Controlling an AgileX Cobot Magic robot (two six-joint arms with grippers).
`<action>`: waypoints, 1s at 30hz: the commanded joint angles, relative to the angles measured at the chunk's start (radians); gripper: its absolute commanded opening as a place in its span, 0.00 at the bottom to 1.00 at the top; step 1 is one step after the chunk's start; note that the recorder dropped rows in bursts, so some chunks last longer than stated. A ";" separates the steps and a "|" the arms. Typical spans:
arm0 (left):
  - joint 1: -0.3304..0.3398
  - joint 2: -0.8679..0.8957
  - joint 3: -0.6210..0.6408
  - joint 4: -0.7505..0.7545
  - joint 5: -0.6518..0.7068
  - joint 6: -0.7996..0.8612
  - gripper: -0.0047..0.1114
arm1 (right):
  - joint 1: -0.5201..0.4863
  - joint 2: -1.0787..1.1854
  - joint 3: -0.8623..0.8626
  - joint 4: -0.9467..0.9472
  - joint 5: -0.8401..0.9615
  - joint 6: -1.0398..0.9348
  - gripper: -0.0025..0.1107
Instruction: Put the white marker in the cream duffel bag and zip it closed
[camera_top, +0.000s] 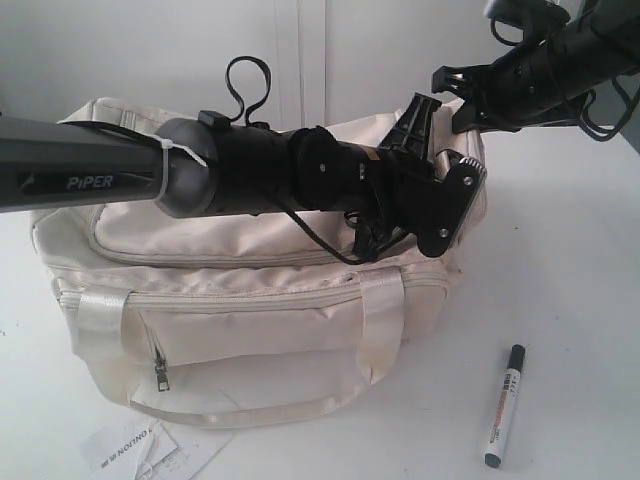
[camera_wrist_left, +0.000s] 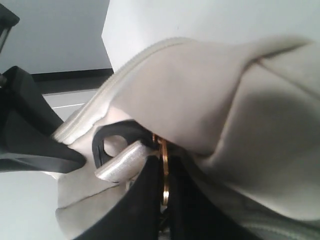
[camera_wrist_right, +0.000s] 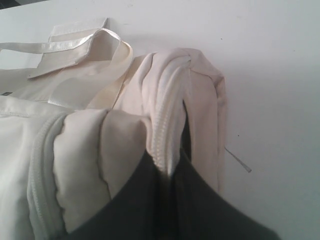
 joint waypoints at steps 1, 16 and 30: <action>0.003 -0.015 -0.006 -0.016 0.026 -0.012 0.04 | -0.001 0.000 -0.002 0.002 -0.012 -0.001 0.02; 0.003 -0.101 -0.006 -0.201 0.202 -0.064 0.04 | -0.001 0.000 -0.002 0.002 -0.012 -0.001 0.02; 0.023 -0.144 -0.006 -0.191 0.316 -0.299 0.04 | -0.001 0.000 -0.002 0.002 -0.012 0.025 0.02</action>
